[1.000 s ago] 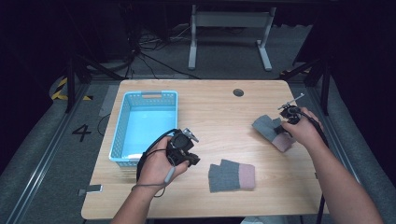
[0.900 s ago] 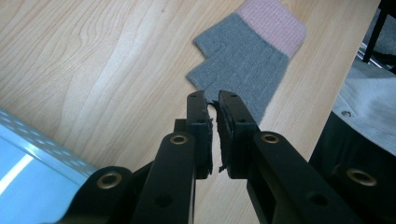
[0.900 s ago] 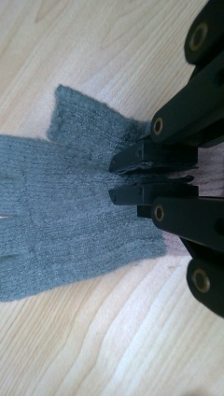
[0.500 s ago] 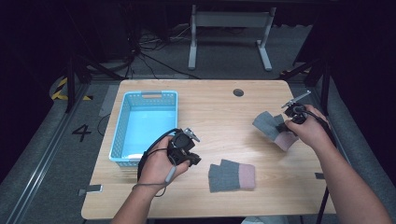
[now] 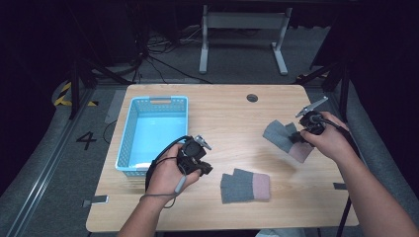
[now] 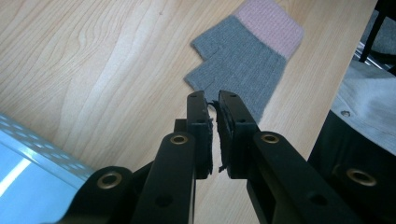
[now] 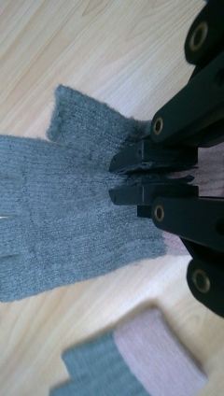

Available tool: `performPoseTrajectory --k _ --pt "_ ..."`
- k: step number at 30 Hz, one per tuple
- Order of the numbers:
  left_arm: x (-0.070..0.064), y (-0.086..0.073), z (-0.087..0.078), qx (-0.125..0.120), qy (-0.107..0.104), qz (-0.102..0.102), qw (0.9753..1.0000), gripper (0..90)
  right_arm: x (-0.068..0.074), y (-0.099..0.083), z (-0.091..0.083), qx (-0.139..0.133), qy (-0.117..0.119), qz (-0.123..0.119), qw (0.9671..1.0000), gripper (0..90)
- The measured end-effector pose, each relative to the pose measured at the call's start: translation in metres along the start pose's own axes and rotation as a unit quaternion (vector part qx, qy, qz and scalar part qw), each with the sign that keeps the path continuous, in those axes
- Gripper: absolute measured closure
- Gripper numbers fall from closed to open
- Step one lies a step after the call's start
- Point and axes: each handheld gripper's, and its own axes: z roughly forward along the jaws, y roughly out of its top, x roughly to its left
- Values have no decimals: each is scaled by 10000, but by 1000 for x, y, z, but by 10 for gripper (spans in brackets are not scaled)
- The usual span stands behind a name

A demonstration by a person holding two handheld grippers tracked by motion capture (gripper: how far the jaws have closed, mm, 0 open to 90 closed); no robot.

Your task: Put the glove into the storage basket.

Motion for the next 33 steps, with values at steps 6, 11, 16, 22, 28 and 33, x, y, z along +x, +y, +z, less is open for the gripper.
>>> performPoseTrajectory --k 6,11,16,22,28,33 --pt "-1 0 0 -6 -1 -9 10000 836 17 3 -4 -45 107 -280 9995 845" --pt "-1 0 0 -8 5 -5 10000 836 35 6 -7 -66 223 -490 9985 845" --pt "-1 0 -1 -9 7 7 10000 836 47 8 -8 -104 364 -656 9971 845" --pt "-1 1 0 3 -6 19 10000 836 60 8 -8 -81 490 -823 9954 844" --pt "-2 1 0 1 2 30 10000 837 72 8 -7 -74 752 -1082 9912 843" --pt "-2 1 0 5 -1 20 10000 837 78 7 -7 -84 834 -1155 9898 842"
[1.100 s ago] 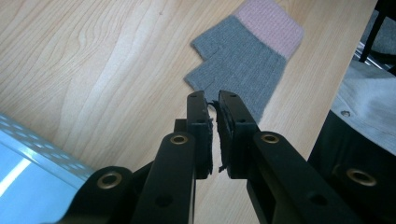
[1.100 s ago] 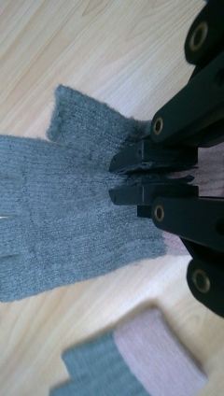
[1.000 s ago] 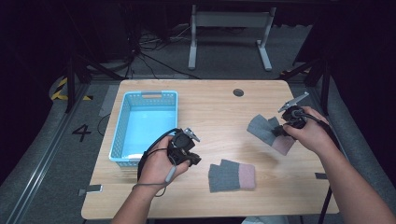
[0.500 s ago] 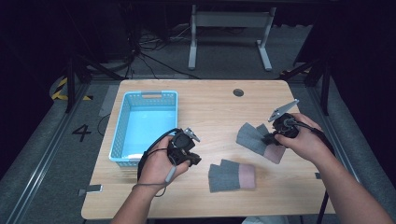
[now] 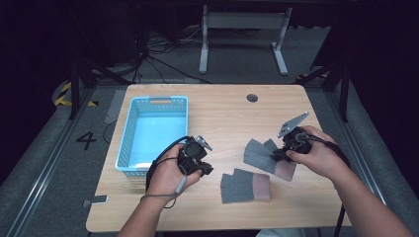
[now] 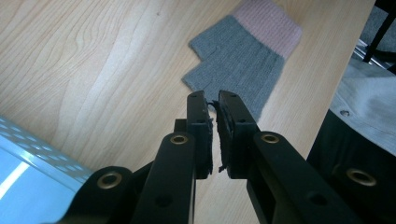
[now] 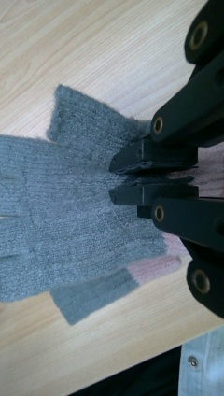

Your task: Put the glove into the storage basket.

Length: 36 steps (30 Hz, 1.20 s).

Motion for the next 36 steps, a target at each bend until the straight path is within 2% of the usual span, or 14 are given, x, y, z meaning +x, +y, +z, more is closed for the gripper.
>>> performPoseTrajectory --k 9,18,30,36 --pt "-1 0 0 6 6 16 10000 837 9 3 4 32 148 -221 9996 842" --pt "0 -4 -2 -4 41 -58 10000 837 18 6 19 94 325 -362 9988 841" --pt "1 -11 -6 -16 86 -152 9998 837 35 17 47 317 656 -836 9938 840" --pt "1 -11 -6 -17 78 -149 9999 837 41 18 57 431 765 -932 9918 839"
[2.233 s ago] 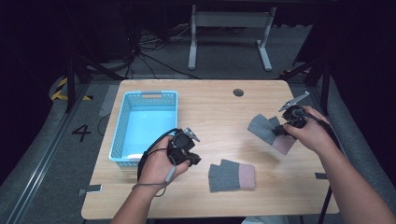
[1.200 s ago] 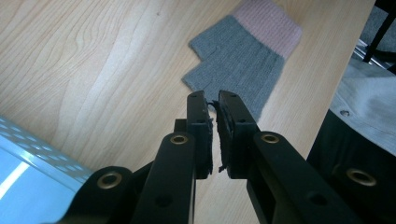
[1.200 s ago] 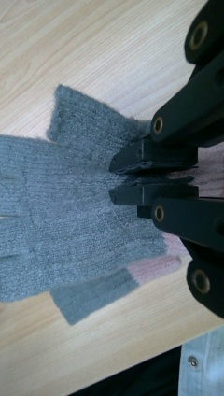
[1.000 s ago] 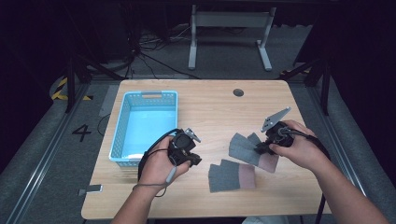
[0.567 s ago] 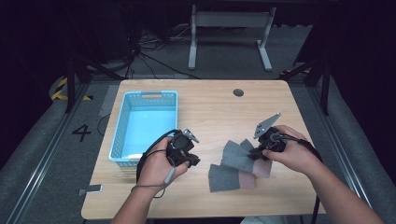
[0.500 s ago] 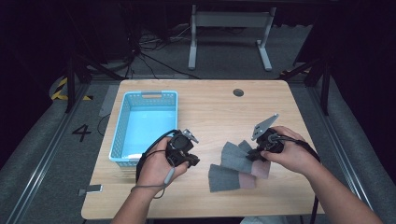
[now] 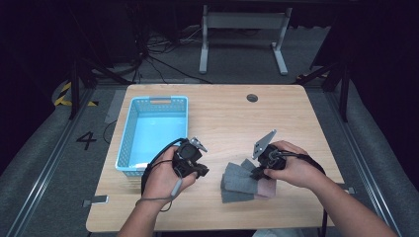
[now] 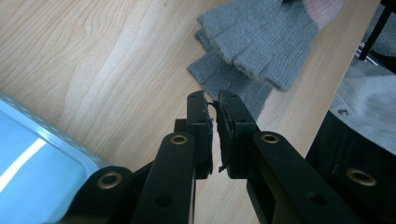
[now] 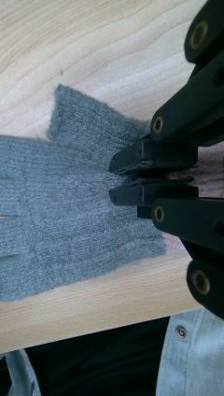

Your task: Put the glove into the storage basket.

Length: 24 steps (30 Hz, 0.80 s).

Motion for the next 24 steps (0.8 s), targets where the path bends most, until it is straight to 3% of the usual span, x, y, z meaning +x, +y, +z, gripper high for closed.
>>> performPoseTrajectory --k 14,24 --pt "0 0 0 8 3 3 10000 836 3 3 18 280 65 -261 9992 837" --pt "-1 1 0 -3 3 11 10000 835 3 6 26 452 107 -300 9985 833"
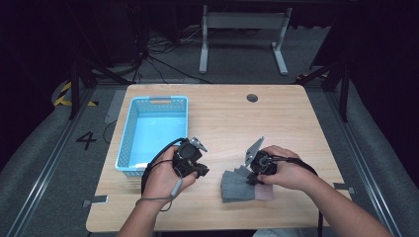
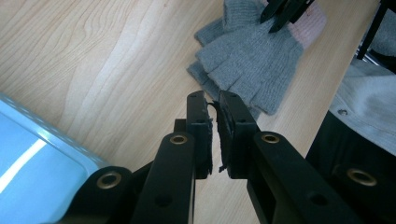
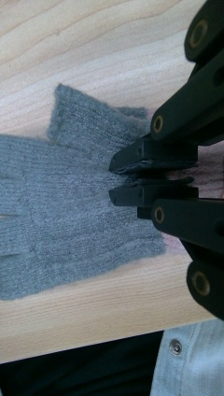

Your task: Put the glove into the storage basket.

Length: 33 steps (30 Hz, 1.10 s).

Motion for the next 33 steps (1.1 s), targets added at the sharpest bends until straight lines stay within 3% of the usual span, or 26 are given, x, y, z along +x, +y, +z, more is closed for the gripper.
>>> performPoseTrajectory --k 23,31,33 --pt "0 0 0 15 3 20 10000 834 -2 6 4 235 -90 -238 9994 826" --pt "0 0 1 48 -25 19 10000 831 -3 4 7 138 -268 -450 9985 752" --pt "0 1 2 62 -24 25 10000 830 -3 3 5 95 -251 -394 9989 741"
